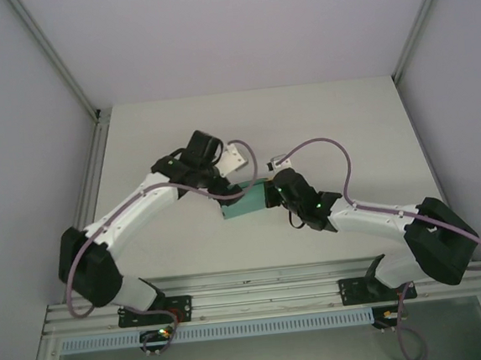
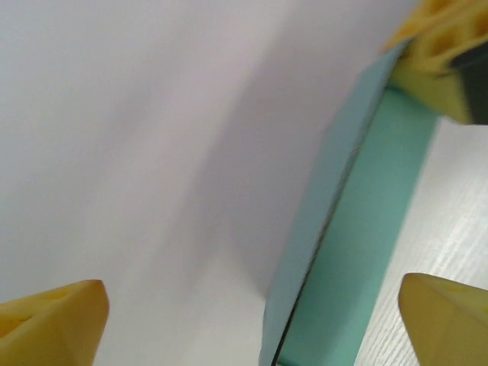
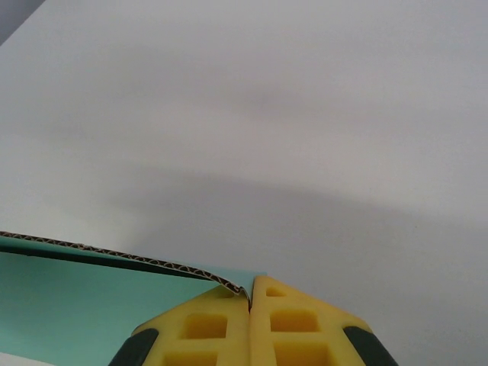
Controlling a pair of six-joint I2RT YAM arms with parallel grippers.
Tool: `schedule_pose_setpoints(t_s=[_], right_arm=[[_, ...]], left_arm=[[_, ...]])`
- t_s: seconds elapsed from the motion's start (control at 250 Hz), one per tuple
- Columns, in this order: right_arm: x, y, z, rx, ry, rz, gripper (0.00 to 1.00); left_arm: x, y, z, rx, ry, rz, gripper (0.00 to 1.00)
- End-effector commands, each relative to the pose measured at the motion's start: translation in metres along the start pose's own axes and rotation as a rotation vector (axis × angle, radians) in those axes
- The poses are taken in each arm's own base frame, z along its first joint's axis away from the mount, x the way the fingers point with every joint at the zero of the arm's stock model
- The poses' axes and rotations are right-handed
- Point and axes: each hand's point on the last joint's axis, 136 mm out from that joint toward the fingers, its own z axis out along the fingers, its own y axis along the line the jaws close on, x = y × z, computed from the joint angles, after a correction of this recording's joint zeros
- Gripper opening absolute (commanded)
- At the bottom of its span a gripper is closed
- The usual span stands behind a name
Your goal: Assemble paper box
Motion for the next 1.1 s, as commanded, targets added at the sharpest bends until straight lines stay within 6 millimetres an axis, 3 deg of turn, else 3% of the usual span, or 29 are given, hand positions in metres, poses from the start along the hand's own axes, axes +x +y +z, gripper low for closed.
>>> schedule_pose_setpoints(t_s=[0.0, 0.128, 0.232, 0.308, 0.579, 0.871, 1.094], right_arm=[[0.082, -0.03, 0.0, 0.122, 0.285, -0.07, 0.0], [0.083, -0.025, 0.002, 0.119, 0.311, -0.094, 0.0], [0.082, -0.022, 0.002, 0.131, 0.331, -0.12, 0.0], [0.081, -0.021, 0.002, 0.144, 0.34, -0.123, 0.0], [0.08, -0.016, 0.001, 0.134, 0.353, -0.139, 0.0], [0.08, -0.015, 0.001, 0.132, 0.364, -0.142, 0.0], [0.08, -0.015, 0.001, 0.133, 0.369, -0.147, 0.0]], left_arm=[[0.017, 0.023, -0.03, -0.158, -0.013, -0.308, 0.89], [0.033, 0.01, -0.04, -0.121, -0.043, -0.368, 0.83], [0.042, 0.012, -0.038, -0.123, -0.028, -0.39, 0.6], [0.046, 0.012, -0.032, -0.096, -0.007, -0.413, 0.53], [0.051, 0.022, -0.013, -0.072, 0.031, -0.427, 0.48], [0.048, 0.018, -0.001, -0.012, 0.027, -0.412, 0.33], [0.052, 0.017, 0.005, -0.01, 0.058, -0.413, 0.33]])
